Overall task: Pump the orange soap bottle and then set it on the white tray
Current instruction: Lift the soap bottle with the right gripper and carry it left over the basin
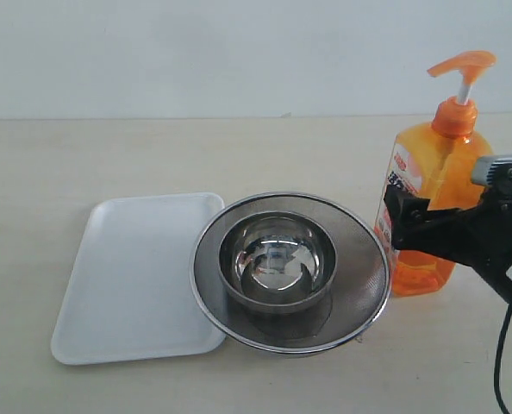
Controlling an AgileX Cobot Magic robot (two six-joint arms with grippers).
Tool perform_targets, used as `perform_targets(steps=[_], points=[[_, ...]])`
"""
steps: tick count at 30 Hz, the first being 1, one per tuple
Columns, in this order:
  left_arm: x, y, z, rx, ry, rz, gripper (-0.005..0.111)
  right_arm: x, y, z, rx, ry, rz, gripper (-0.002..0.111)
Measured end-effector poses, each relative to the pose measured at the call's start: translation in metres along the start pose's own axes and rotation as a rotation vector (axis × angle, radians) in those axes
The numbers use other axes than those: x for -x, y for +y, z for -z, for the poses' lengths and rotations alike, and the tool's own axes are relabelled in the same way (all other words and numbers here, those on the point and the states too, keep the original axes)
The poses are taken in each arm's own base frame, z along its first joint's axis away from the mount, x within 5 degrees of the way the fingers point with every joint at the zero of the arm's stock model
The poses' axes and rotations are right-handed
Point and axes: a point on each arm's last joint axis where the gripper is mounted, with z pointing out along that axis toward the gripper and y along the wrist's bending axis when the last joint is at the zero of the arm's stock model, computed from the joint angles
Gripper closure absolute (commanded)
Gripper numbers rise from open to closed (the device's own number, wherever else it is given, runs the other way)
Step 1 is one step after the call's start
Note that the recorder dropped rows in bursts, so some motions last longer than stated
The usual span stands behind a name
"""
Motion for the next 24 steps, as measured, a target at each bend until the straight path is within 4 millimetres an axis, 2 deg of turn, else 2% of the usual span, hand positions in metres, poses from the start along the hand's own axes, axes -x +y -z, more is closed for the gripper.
perform_targets(steps=[7, 10, 13, 16, 24], points=[[0.0, 0.0, 0.0, 0.0, 0.0, 0.0, 0.102, 0.004, 0.003, -0.01, 0.002, 0.026, -0.016, 0.009], [0.0, 0.0, 0.0, 0.0, 0.0, 0.0, 0.102, 0.006, 0.004, -0.014, 0.001, 0.026, -0.02, 0.021], [0.0, 0.0, 0.0, 0.0, 0.0, 0.0, 0.102, 0.006, 0.004, -0.016, -0.003, 0.032, -0.023, 0.055], [0.0, 0.0, 0.0, 0.0, 0.0, 0.0, 0.102, 0.006, 0.004, -0.016, -0.009, 0.037, -0.021, 0.107], [0.0, 0.0, 0.0, 0.0, 0.0, 0.0, 0.102, 0.007, 0.003, -0.017, -0.016, 0.034, -0.025, 0.107]])
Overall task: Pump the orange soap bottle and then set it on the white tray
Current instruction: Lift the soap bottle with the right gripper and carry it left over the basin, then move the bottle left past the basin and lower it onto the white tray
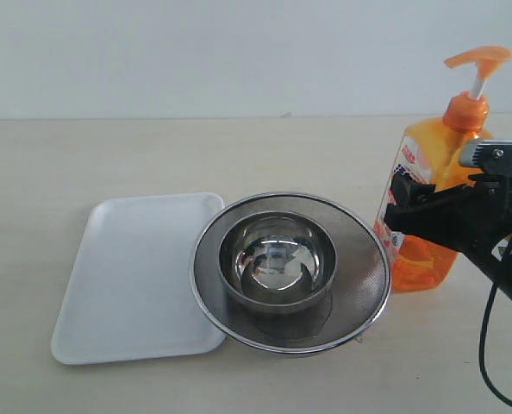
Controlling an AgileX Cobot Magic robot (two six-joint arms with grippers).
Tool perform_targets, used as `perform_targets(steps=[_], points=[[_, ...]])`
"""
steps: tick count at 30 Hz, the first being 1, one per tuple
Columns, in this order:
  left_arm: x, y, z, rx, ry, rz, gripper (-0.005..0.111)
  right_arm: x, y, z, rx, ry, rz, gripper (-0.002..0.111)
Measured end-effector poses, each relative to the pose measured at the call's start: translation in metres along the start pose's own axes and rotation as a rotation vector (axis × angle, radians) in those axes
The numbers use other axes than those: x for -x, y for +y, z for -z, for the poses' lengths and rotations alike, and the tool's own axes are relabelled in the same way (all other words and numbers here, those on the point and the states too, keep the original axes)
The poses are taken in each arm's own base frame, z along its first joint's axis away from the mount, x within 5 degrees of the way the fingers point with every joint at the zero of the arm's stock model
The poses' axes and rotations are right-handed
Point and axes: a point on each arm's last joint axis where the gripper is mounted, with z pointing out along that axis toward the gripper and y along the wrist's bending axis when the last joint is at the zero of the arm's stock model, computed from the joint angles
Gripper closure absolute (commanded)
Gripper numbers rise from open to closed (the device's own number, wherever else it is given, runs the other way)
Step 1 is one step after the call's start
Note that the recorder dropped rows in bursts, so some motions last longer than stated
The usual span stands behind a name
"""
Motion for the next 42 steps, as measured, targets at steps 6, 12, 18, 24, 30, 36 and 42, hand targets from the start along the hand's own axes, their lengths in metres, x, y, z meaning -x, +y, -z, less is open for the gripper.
perform_targets(steps=[6, 12, 18, 24, 30, 36, 42], points=[[0.0, 0.0, 0.0, 0.0, 0.0, 0.0, 0.102, 0.003, 0.0, 0.001, 0.002, -0.013, -0.006, 0.107], [0.0, 0.0, 0.0, 0.0, 0.0, 0.0, 0.102, 0.018, 0.003, 0.009, 0.014, -0.04, 0.005, 0.109], [0.0, 0.0, 0.0, 0.0, 0.0, 0.0, 0.102, 0.052, 0.006, 0.03, 0.022, -0.135, 0.042, 0.109], [0.0, 0.0, 0.0, 0.0, 0.0, 0.0, 0.102, 0.086, 0.01, 0.057, 0.057, -0.224, 0.031, 0.109], [0.0, 0.0, 0.0, 0.0, 0.0, 0.0, 0.102, 0.131, 0.047, 0.077, 0.216, -0.285, 0.054, 0.109], [0.0, 0.0, 0.0, 0.0, 0.0, 0.0, 0.102, 0.155, 0.113, 0.095, 0.448, -0.328, 0.077, 0.109], [0.0, 0.0, 0.0, 0.0, 0.0, 0.0, 0.102, 0.149, 0.19, 0.082, 0.584, -0.294, 0.129, 0.109]])
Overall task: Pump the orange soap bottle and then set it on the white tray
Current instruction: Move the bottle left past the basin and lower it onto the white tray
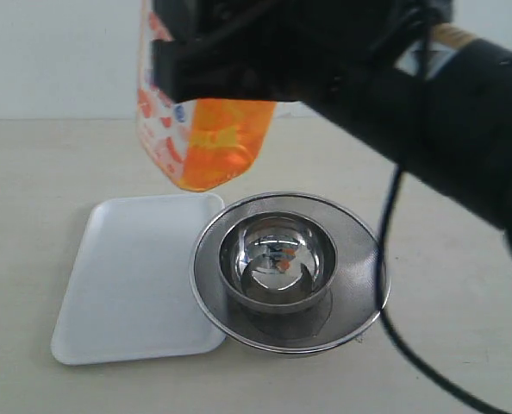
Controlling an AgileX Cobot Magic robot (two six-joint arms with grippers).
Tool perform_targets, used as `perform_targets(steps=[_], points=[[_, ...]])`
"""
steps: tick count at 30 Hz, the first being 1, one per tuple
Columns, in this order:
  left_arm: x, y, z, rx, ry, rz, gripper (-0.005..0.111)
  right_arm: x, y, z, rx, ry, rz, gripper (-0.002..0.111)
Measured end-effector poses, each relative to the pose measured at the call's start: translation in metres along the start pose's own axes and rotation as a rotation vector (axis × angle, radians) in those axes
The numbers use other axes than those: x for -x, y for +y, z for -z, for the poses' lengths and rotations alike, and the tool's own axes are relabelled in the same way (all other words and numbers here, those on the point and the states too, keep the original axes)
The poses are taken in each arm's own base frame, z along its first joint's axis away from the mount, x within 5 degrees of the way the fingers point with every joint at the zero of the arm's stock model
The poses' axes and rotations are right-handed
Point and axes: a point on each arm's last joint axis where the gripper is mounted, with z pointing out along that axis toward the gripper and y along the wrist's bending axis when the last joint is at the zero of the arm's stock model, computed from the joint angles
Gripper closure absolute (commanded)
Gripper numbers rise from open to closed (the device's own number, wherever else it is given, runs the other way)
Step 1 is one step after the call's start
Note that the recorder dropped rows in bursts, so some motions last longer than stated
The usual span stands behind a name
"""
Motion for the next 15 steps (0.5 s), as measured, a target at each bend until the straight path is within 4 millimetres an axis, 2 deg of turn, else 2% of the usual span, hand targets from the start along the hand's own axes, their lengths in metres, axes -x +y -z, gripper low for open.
perform_targets(steps=[6, 11, 15], points=[[0.0, 0.0, 0.0, 0.0, 0.0, 0.0, 0.102, -0.033, 0.031, -0.048, 0.019, 0.053, 0.006, 0.109], [0.0, 0.0, 0.0, 0.0, 0.0, 0.0, 0.102, -0.079, 0.042, -0.086, -0.016, 0.137, 0.003, 0.109], [0.0, 0.0, 0.0, 0.0, 0.0, 0.0, 0.102, -0.109, 0.046, -0.107, -0.047, 0.18, 0.004, 0.109]])
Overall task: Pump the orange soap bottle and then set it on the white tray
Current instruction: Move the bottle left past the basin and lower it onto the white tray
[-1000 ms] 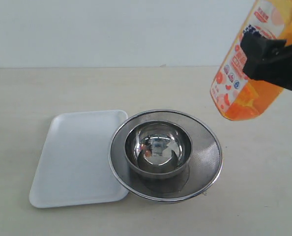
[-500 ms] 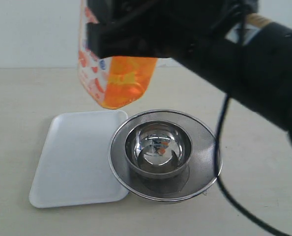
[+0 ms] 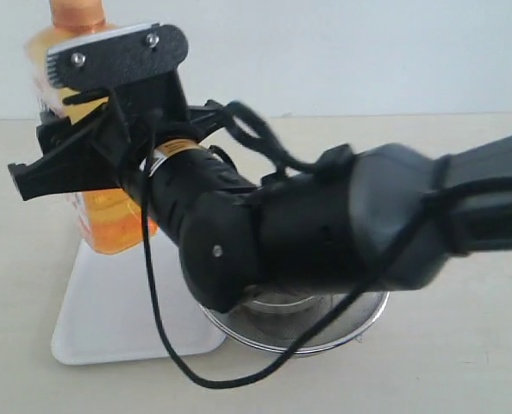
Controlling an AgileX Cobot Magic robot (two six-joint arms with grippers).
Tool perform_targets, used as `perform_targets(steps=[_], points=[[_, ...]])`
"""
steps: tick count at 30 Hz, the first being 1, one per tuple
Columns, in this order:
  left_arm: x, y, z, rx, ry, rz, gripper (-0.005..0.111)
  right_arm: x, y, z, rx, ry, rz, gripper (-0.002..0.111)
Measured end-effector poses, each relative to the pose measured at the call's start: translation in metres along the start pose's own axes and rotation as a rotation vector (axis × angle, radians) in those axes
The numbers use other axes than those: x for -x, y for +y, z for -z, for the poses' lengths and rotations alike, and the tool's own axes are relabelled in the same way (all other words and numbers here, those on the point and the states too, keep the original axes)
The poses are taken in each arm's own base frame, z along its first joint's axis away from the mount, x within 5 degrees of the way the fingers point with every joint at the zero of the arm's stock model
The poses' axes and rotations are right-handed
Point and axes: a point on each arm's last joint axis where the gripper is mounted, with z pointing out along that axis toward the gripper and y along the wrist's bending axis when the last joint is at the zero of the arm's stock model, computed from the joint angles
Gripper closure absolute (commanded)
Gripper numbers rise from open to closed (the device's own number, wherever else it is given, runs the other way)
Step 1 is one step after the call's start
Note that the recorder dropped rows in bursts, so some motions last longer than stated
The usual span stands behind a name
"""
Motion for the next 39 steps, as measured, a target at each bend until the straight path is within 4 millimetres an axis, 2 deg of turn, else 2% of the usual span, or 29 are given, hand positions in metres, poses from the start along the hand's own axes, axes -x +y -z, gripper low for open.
perform_targets(steps=[5, 11, 15, 20, 26, 30, 32, 34, 39], points=[[0.0, 0.0, 0.0, 0.0, 0.0, 0.0, 0.102, -0.033, 0.0, -0.026, -0.081, 0.043, 0.023, 0.109], [0.0, 0.0, 0.0, 0.0, 0.0, 0.0, 0.102, -0.068, -0.006, -0.037, -0.169, 0.083, 0.027, 0.109], [0.0, 0.0, 0.0, 0.0, 0.0, 0.0, 0.102, -0.077, -0.01, -0.038, -0.224, 0.08, 0.031, 0.109], [0.0, 0.0, 0.0, 0.0, 0.0, 0.0, 0.102, -0.077, -0.005, -0.036, -0.256, 0.024, 0.042, 0.109], [0.0, 0.0, 0.0, 0.0, 0.0, 0.0, 0.102, -0.095, -0.005, -0.037, -0.28, 0.057, 0.044, 0.109], [0.0, 0.0, 0.0, 0.0, 0.0, 0.0, 0.102, -0.097, -0.006, -0.037, -0.287, 0.056, 0.044, 0.107], [0.0, 0.0, 0.0, 0.0, 0.0, 0.0, 0.102, -0.097, -0.006, -0.037, -0.287, 0.056, 0.044, 0.098], [0.0, 0.0, 0.0, 0.0, 0.0, 0.0, 0.102, -0.097, -0.006, -0.037, -0.285, 0.056, 0.045, 0.081], [0.0, 0.0, 0.0, 0.0, 0.0, 0.0, 0.102, -0.097, -0.004, -0.037, -0.27, 0.06, 0.044, 0.018]])
